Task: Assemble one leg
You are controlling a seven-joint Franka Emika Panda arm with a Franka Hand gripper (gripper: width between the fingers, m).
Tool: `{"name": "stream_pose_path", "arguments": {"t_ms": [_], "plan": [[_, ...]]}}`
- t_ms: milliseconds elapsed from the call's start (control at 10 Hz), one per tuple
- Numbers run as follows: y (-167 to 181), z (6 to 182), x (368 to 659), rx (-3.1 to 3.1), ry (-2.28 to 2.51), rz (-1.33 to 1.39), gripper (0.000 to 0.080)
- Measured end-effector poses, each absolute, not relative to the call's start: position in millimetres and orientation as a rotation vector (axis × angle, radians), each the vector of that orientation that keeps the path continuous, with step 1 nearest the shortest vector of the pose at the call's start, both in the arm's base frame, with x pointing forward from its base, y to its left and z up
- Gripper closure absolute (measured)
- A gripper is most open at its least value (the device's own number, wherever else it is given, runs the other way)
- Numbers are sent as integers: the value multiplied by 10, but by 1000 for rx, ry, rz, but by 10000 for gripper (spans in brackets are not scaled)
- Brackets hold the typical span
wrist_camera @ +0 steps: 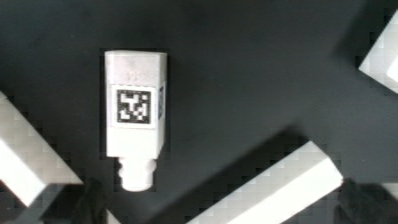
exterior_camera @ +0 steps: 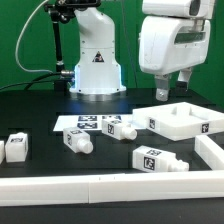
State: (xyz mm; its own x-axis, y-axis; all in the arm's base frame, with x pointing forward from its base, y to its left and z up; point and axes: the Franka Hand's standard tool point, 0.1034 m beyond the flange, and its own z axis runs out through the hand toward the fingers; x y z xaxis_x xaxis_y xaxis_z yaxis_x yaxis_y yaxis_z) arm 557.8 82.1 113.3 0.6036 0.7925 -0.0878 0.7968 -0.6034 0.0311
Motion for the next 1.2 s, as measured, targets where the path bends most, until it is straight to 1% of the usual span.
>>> {"name": "stream_pose_path", "arguments": {"t_ms": [700, 800, 900, 1000, 1100, 1200], "plan": [[816, 1144, 5564, 2750, 1361, -116, 150], [722, 1295, 5567, 2761, 1356, -201, 150], [706, 1421, 5735, 2757, 1341, -147, 150], [708, 1296, 5833, 2752, 1354, -70, 150], [586, 1137, 5885, 2734, 1398, -51, 150], [348, 1092, 5944, 2721, 1466, -59, 150]]}}
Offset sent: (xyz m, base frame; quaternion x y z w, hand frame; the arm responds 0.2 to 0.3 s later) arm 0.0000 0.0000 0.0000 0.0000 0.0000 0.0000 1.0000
